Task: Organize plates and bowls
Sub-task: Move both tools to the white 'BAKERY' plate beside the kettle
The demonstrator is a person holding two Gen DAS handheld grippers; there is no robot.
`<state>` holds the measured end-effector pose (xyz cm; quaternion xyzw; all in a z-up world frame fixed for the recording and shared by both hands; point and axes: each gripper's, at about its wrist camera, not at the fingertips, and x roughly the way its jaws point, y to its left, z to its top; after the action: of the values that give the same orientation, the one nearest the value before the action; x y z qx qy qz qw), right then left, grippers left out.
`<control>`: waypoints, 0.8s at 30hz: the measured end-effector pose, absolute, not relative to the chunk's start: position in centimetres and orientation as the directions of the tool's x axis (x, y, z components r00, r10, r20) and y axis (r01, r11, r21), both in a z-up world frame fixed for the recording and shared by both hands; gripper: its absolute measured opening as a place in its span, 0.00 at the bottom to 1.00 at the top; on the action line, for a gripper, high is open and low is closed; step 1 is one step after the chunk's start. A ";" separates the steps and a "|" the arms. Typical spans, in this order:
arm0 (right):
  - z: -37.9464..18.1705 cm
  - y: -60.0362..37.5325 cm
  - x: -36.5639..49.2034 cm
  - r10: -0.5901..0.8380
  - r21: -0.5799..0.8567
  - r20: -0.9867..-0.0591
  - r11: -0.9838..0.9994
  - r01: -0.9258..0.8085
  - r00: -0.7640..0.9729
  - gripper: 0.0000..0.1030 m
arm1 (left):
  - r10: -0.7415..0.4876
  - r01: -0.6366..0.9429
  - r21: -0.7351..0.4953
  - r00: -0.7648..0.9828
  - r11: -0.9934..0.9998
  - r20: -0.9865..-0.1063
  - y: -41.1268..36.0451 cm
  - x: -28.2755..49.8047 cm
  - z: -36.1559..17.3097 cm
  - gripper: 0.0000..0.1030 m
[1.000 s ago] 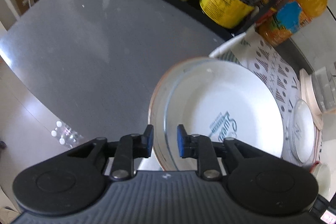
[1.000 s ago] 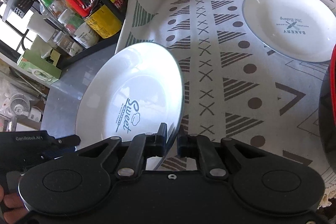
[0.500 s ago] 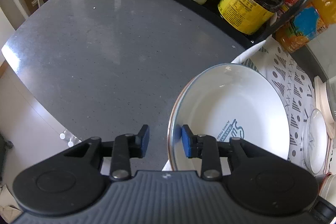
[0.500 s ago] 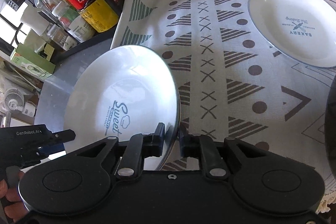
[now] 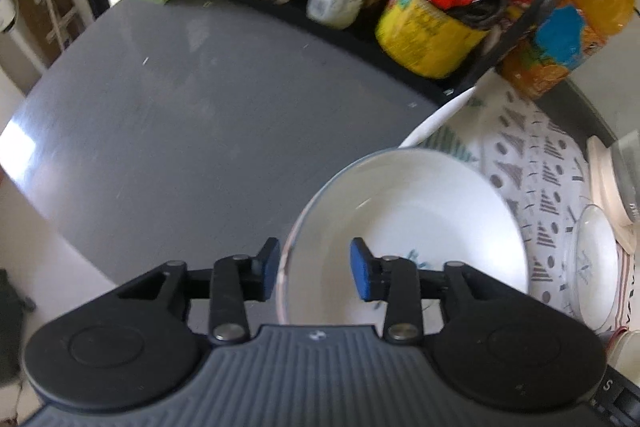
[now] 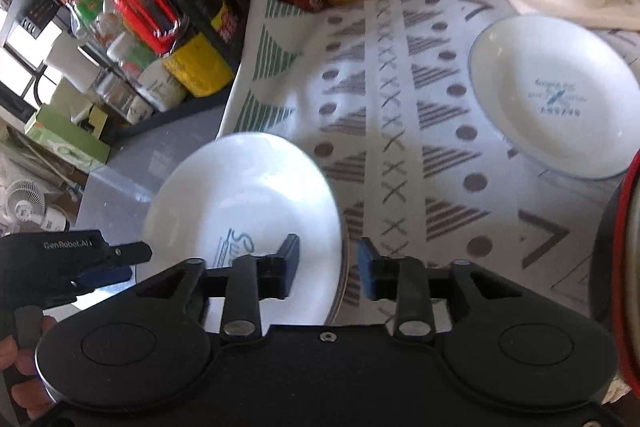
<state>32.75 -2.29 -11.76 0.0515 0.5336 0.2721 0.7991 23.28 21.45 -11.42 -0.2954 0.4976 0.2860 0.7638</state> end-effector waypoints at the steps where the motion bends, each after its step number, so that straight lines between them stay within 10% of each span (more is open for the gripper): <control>1: -11.6 -2.5 32.9 0.488 0.372 -0.823 0.849 -0.375 0.290 0.40 | 0.148 -0.722 -0.164 0.348 0.673 -0.926 21.2 23.8 -11.0 0.44; 24: -7.8 -11.0 38.4 0.375 0.365 -0.774 0.923 -0.124 0.510 0.60 | -0.002 -0.478 -0.245 0.453 0.843 -0.892 13.3 34.7 -8.9 0.56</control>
<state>38.42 -10.96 -7.81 0.1324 0.4731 0.1451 0.8588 34.75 13.29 -8.90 -0.2390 0.5024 0.1454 0.8181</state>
